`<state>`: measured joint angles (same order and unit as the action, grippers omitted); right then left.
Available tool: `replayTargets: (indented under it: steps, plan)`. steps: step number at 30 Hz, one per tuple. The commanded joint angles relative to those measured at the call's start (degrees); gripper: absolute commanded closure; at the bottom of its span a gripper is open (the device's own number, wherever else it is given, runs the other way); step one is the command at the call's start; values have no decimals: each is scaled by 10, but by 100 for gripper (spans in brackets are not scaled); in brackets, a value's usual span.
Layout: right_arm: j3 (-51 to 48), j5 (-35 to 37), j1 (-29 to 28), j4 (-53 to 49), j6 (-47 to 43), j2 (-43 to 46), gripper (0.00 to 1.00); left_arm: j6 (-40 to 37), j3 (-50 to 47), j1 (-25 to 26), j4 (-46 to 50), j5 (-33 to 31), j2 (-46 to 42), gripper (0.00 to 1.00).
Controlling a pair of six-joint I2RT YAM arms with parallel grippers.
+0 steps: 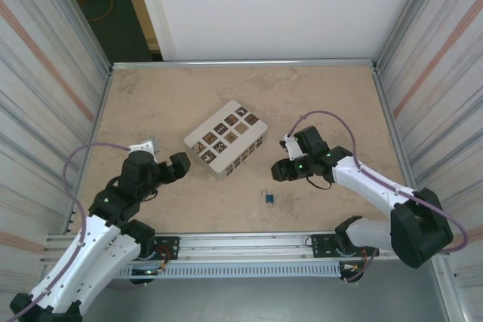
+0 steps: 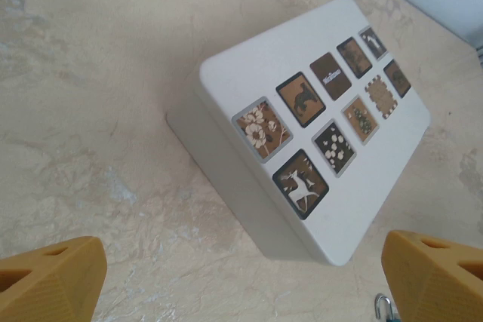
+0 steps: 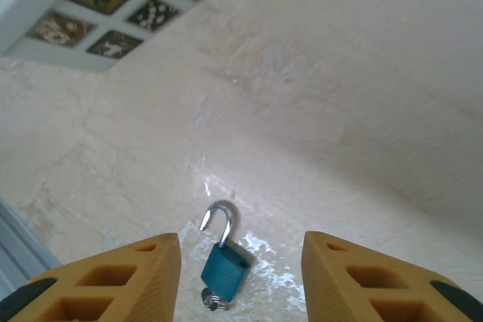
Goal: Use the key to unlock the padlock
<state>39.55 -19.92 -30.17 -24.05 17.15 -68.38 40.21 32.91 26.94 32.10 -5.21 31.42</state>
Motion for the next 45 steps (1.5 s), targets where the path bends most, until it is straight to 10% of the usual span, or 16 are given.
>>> replayTargets:
  steps: [1, 20, 45]
  plan:
    - [11, 39, 13, -10, -18, 42, 48, -14, 24, -4, 20, -34, -8, 5]
    - [-29, 71, 135, 80, 2, 215, 0, -49, 78, -5, 99, -129, -26, 1]
    - [-132, 170, 310, 280, 15, 233, 1, -217, -1, -14, -78, -296, -1, 1]
